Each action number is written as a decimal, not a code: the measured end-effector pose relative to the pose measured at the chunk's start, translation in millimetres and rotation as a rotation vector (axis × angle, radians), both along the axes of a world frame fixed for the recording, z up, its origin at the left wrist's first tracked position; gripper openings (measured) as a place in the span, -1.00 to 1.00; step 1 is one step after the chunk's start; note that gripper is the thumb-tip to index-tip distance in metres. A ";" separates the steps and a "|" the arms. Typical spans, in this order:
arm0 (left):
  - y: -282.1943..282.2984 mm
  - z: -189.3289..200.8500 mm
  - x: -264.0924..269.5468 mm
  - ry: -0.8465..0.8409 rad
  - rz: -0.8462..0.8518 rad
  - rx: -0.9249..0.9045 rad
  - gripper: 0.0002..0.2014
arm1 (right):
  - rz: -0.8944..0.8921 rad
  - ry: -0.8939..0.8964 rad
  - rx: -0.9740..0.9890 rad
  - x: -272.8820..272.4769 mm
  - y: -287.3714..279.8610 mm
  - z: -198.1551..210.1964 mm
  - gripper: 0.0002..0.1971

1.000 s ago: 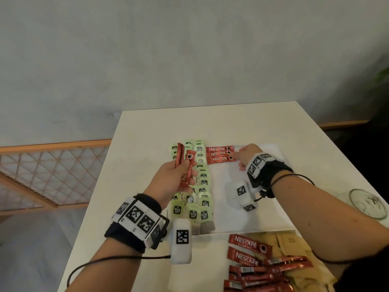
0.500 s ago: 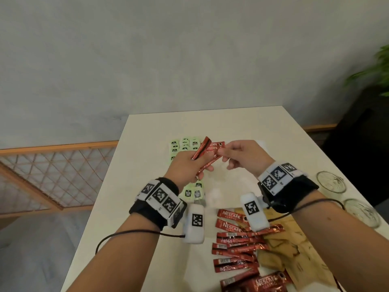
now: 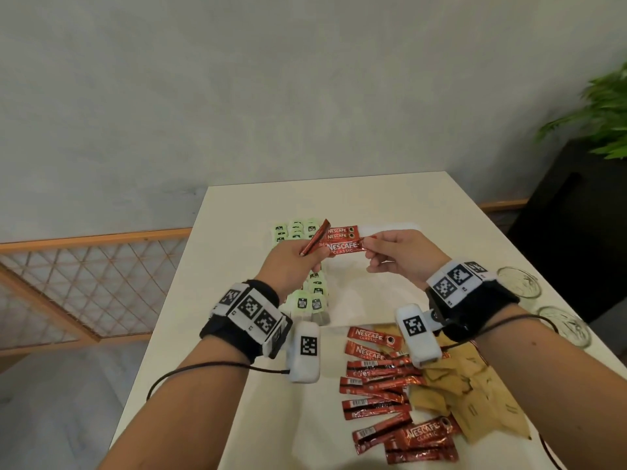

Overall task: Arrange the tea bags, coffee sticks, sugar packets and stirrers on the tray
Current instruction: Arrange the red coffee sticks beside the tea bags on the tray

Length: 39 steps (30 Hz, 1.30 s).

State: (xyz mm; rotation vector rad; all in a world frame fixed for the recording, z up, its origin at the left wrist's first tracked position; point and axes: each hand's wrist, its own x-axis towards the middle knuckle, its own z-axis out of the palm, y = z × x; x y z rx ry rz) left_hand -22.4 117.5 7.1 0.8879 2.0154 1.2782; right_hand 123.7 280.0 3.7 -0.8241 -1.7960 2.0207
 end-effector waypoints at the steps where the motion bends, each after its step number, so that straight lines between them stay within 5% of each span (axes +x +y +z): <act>1: 0.9 -0.9 -1.9 0.008 -0.002 -0.014 -0.79 | 0.011 -0.013 -0.011 -0.9 2.1 -2.2 -0.83; 6: 7.9 -3.1 -12.0 0.021 0.027 -0.098 -0.66 | -0.084 -0.148 0.048 -11.1 26.1 -16.6 -0.92; 10: 14.3 -0.5 -28.8 -0.106 0.134 -0.117 -0.71 | -0.188 -0.356 0.153 -23.2 59.4 -41.7 -0.85; 17: 24.8 -12.7 -57.6 -0.244 0.226 -0.016 -0.84 | -0.257 -0.511 0.031 -61.2 80.8 -74.6 -0.82; 39: 28.8 -30.9 -67.8 -0.285 0.099 0.009 -0.82 | -0.320 -0.573 0.159 -107.2 100.4 -85.6 -0.65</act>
